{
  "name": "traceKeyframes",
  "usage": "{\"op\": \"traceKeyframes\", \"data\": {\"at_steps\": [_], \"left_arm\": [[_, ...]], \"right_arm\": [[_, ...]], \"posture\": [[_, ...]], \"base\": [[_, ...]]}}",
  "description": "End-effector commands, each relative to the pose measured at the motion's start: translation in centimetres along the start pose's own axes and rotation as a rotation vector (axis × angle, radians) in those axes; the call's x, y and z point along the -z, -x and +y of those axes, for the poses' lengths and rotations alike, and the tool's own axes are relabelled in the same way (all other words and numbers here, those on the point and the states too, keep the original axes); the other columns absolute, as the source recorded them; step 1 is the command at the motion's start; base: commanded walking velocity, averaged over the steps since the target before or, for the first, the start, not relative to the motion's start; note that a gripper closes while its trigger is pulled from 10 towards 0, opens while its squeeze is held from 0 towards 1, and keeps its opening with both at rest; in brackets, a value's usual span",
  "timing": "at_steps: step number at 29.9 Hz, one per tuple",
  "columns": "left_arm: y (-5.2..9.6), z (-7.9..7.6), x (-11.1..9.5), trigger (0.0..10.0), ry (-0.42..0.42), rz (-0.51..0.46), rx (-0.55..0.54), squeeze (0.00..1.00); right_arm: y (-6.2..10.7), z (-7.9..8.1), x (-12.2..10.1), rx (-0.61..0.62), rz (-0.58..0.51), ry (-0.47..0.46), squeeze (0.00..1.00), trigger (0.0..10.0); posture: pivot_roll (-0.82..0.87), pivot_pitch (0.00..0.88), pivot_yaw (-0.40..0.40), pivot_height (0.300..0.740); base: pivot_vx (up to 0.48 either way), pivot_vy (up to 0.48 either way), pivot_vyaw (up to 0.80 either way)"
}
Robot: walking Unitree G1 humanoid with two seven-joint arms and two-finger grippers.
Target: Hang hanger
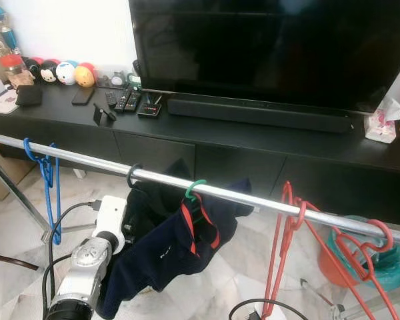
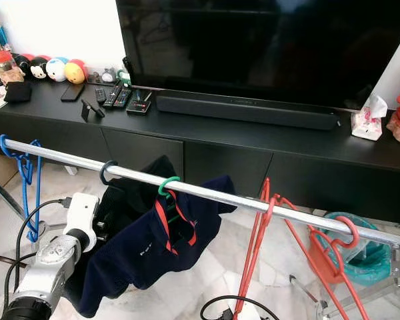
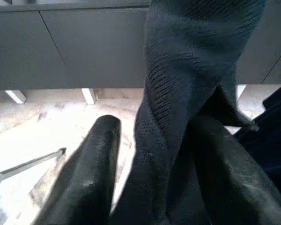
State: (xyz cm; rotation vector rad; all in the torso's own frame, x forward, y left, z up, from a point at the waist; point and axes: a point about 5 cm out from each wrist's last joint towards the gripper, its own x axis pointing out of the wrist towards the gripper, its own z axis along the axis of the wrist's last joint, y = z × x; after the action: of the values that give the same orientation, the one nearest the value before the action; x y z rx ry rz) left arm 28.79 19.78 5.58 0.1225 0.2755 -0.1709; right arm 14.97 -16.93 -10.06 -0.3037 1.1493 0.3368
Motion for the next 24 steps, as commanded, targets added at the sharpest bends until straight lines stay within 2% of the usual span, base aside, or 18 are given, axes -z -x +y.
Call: {"op": "traceKeyframes", "data": {"at_steps": [1,9,24], "left_arm": [[0.4,0.1,-0.8,10.0,0.024,-0.058,0.001,1.0],[2.5,1.2,-2.3,10.0,0.055,-0.154,0.0,1.0],[2.5,1.2,-2.3,10.0,0.055,-0.154,0.0,1.0]], "right_arm": [[0.0,0.1,0.5,-0.003,0.02,-0.01,0.0,10.0],[0.0,0.0,0.6,-0.005,0.022,-0.007,0.0,10.0],[0.0,0.0,0.6,-0.005,0.022,-0.007,0.0,10.0]], "posture": [[-0.15,0.0,-0.022,0.74],[-0.14,0.0,-0.024,0.74],[-0.14,0.0,-0.024,0.74]], "base": [[0.0,0.0,0.0],[0.0,0.0,0.0],[0.0,0.0,0.0]]}}
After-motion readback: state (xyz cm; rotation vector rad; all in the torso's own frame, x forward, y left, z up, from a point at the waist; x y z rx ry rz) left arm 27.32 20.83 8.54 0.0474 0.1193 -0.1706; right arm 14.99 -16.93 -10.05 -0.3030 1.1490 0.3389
